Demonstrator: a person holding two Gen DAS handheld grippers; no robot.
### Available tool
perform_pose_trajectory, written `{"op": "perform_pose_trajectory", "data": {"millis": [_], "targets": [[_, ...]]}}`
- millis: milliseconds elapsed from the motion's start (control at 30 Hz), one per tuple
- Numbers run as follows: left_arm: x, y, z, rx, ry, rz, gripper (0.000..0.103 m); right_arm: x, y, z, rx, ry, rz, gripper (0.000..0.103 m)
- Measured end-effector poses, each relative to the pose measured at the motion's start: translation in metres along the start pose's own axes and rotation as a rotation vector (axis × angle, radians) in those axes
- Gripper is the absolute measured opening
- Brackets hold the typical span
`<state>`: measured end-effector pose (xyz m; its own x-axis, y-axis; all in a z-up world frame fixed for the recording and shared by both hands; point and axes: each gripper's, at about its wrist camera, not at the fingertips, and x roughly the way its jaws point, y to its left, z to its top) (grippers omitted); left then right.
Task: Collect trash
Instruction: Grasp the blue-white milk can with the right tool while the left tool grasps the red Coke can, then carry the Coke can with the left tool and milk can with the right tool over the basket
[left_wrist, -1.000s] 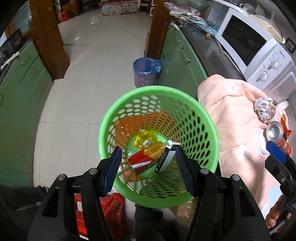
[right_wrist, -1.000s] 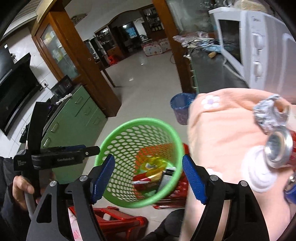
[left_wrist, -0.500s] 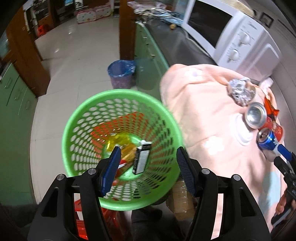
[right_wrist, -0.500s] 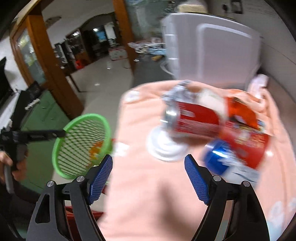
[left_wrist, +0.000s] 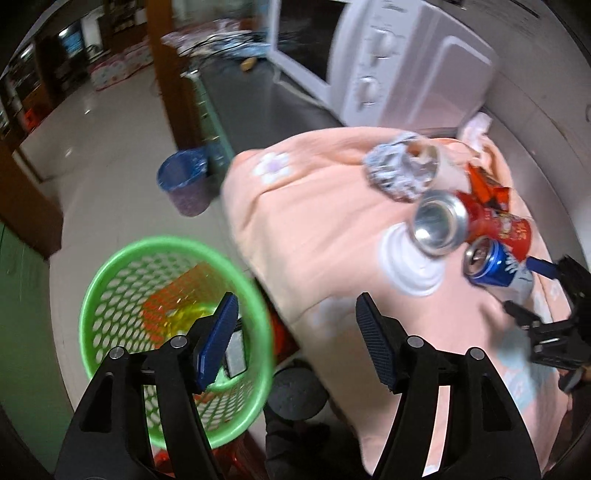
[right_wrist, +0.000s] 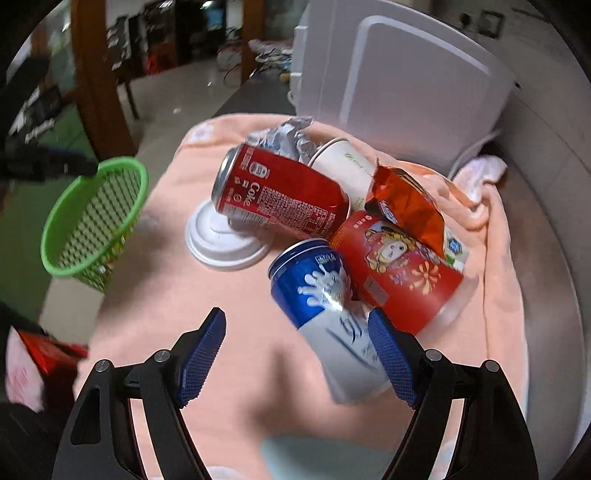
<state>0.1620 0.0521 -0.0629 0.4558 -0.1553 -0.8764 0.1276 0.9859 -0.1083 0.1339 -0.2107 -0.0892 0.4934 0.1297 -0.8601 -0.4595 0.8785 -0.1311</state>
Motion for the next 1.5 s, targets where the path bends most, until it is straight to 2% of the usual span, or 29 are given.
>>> {"op": "perform_pose_trajectory", "data": {"millis": [67, 400, 667, 800, 933, 1100, 1300, 1367, 1500], "targets": [[-0.001, -0.015, 0.010, 0.044, -0.015, -0.013, 0.073, 0.010, 0.001, 0.003, -0.051, 0.025, -0.024, 0.073], [0.003, -0.091, 0.047, 0.323, -0.073, -0.054, 0.082, 0.032, -0.005, 0.001, -0.113, 0.097, -0.046, 0.053], [0.020, -0.146, 0.057, 0.561, -0.087, -0.086, 0.088, 0.016, -0.022, -0.015, 0.026, 0.085, 0.002, 0.052], [0.037, -0.171, 0.054, 0.681, -0.072, -0.079, 0.088, 0.003, -0.031, -0.026, 0.111, 0.061, 0.031, 0.052], [0.056, -0.187, 0.052, 0.761, -0.050, -0.046, 0.088, -0.007, -0.038, -0.037, 0.179, 0.044, 0.054, 0.052], [0.079, -0.198, 0.053, 0.818, -0.013, -0.022, 0.088, -0.016, -0.043, -0.045, 0.243, 0.020, 0.070, 0.051], [0.096, -0.201, 0.054, 0.835, 0.026, -0.020, 0.088, -0.020, -0.045, -0.053, 0.307, -0.003, 0.089, 0.051], [0.100, -0.202, 0.053, 0.841, 0.033, -0.023, 0.079, -0.020, -0.045, -0.054, 0.326, -0.009, 0.096, 0.051], [0.102, -0.205, 0.050, 0.857, 0.022, -0.014, 0.075, -0.019, -0.045, -0.055, 0.348, -0.016, 0.106, 0.051]]}}
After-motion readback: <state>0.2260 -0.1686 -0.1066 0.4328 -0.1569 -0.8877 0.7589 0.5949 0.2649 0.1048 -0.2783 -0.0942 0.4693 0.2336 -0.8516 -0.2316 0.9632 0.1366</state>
